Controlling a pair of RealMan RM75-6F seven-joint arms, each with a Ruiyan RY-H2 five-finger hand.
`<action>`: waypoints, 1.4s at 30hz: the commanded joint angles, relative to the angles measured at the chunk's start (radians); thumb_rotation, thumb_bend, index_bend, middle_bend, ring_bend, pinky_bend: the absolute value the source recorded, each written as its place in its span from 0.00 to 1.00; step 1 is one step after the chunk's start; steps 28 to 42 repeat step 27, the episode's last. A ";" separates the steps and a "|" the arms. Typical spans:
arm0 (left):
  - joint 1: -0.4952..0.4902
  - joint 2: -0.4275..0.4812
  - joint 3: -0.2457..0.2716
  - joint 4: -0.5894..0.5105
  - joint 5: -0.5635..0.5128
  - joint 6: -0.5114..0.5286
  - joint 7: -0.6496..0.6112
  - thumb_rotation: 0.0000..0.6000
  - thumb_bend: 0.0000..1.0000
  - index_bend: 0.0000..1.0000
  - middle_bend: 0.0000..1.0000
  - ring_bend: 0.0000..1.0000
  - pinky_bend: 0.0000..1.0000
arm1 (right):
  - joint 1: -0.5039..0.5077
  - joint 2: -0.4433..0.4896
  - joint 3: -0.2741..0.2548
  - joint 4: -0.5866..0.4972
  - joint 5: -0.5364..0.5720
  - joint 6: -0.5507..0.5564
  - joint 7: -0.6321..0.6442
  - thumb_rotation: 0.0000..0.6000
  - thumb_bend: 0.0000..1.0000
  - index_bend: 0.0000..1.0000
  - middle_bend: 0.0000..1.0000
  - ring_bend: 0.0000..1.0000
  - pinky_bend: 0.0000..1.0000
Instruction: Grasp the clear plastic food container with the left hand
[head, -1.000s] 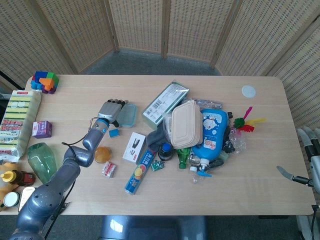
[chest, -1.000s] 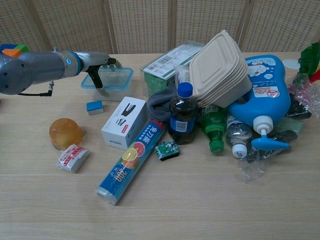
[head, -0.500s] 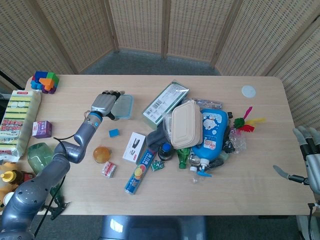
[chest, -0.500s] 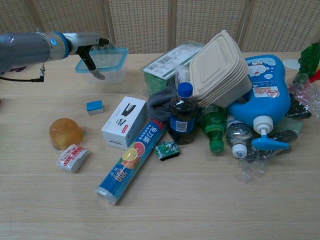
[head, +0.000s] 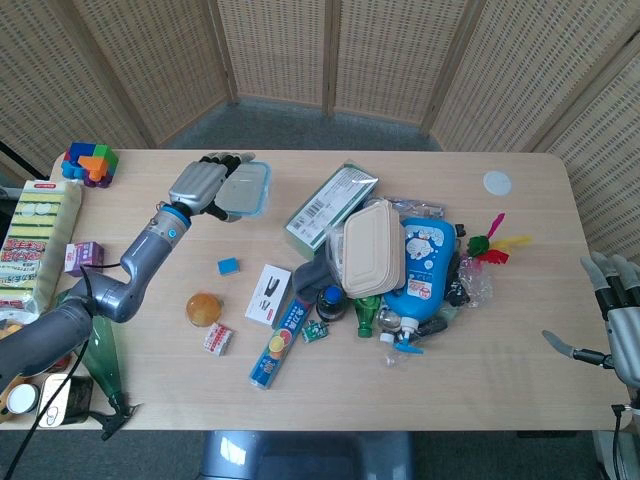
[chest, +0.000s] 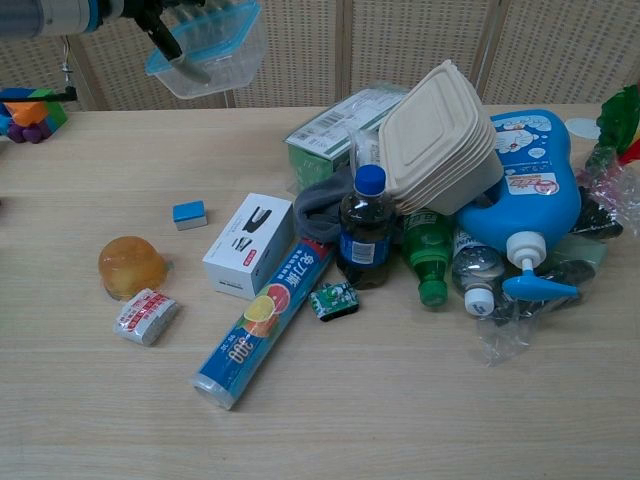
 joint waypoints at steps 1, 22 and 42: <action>0.029 0.130 -0.042 -0.178 -0.074 0.043 0.067 1.00 0.41 0.41 0.35 0.59 0.56 | 0.004 -0.005 0.001 0.003 -0.003 -0.003 0.003 0.44 0.18 0.00 0.03 0.00 0.00; 0.075 0.508 -0.112 -0.678 -0.262 0.140 0.190 1.00 0.40 0.40 0.32 0.57 0.54 | 0.016 -0.033 0.000 0.028 -0.029 0.004 0.038 0.44 0.18 0.00 0.03 0.00 0.00; 0.075 0.525 -0.107 -0.701 -0.279 0.154 0.200 1.00 0.40 0.40 0.32 0.57 0.54 | 0.012 -0.029 -0.001 0.024 -0.033 0.014 0.038 0.44 0.18 0.00 0.03 0.00 0.00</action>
